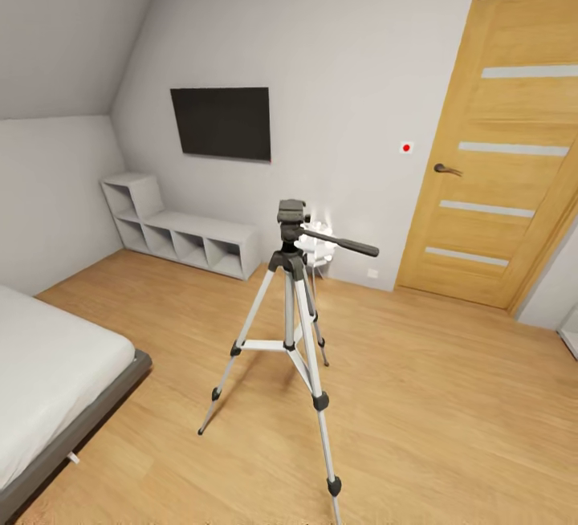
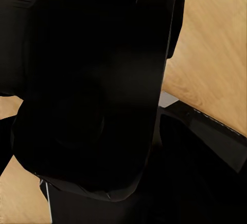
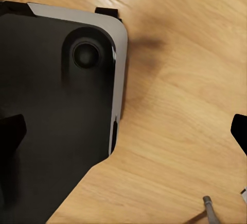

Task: Attach the digital camera to the camera tripod in the bedroom.

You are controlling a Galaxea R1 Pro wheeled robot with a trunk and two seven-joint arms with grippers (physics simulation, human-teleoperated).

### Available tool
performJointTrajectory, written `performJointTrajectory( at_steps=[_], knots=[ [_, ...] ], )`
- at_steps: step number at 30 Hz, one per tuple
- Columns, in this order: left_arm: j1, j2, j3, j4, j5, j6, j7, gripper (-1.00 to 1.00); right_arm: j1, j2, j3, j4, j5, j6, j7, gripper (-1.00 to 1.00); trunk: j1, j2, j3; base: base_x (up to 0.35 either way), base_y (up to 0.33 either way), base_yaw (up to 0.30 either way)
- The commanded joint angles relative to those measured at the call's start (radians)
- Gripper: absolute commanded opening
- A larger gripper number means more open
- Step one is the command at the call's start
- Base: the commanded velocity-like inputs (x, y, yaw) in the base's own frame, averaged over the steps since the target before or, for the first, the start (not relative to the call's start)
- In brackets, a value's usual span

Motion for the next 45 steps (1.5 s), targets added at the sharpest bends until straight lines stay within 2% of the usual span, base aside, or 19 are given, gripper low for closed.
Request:
performJointTrajectory(
  at_steps=[1,45],
  knots=[
    [-0.001,0.0,-0.009,0.0,0.005,-0.002,0.002,-1.0,-0.001,-0.001,-0.008,0.003,0.008,-0.005,0.002,1.0,0.0,-0.001,-0.003,0.0,0.0,0.0],
    [-0.001,0.0,-0.008,0.0,0.006,-0.001,0.003,-1.0,-0.001,-0.001,-0.008,0.0,0.007,-0.005,0.002,1.0,0.0,-0.001,-0.074,0.0,0.0,0.0]
  ],
)
